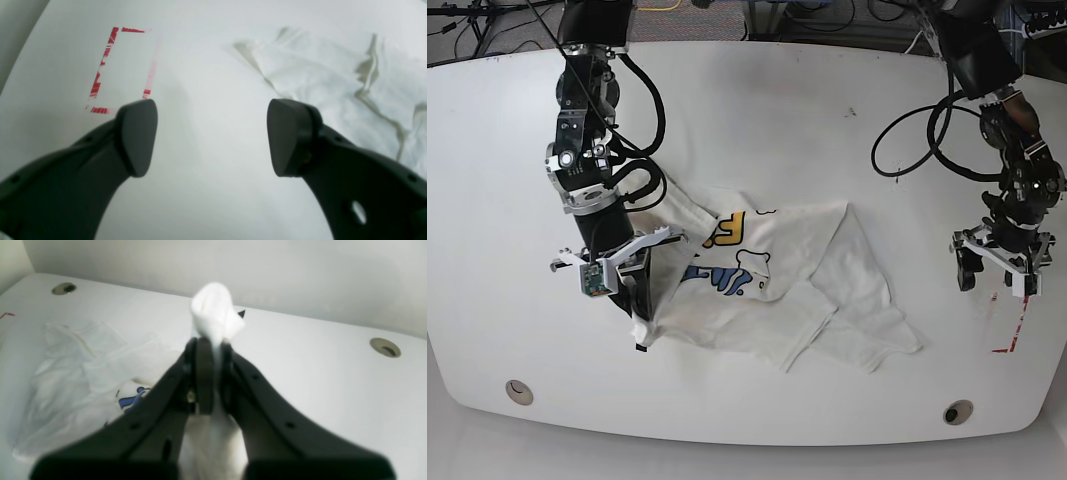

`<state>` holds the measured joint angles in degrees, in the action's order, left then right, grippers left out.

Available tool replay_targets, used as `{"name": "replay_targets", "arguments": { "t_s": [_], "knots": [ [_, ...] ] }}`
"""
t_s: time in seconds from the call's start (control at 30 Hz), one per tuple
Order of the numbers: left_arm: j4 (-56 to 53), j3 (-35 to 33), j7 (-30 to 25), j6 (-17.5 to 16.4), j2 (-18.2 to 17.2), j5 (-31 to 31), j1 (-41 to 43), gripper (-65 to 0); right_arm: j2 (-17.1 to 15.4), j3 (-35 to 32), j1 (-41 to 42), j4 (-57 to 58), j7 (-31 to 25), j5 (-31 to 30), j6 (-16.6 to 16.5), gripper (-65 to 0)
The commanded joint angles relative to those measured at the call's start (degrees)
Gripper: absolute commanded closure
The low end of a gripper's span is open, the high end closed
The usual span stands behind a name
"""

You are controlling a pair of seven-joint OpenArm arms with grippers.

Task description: Fold the T-shirt properly

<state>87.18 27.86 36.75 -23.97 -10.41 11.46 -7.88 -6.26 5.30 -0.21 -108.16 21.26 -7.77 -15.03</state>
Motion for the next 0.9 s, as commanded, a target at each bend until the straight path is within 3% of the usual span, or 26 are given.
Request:
{"name": "replay_targets", "arguments": {
  "t_s": [0.0,0.37,0.87],
  "knots": [
    [0.6,0.0,-2.0,0.1,-0.9,0.6,-1.1,-48.8,-0.3,0.1,1.0,-1.0,-1.9,-0.3,0.2,-0.5],
    [-7.3,-0.2,-4.6,0.3,-0.6,0.3,-1.7,-48.7,-0.2,0.0,0.6,-0.9,-2.0,-0.3,0.5,-0.4],
    [-20.0,-0.3,-4.8,0.5,0.1,0.5,-9.2,-47.7,-0.1,-0.1,0.4,-1.4,-2.3,-0.2,0.4,-0.5]
  ]
}}
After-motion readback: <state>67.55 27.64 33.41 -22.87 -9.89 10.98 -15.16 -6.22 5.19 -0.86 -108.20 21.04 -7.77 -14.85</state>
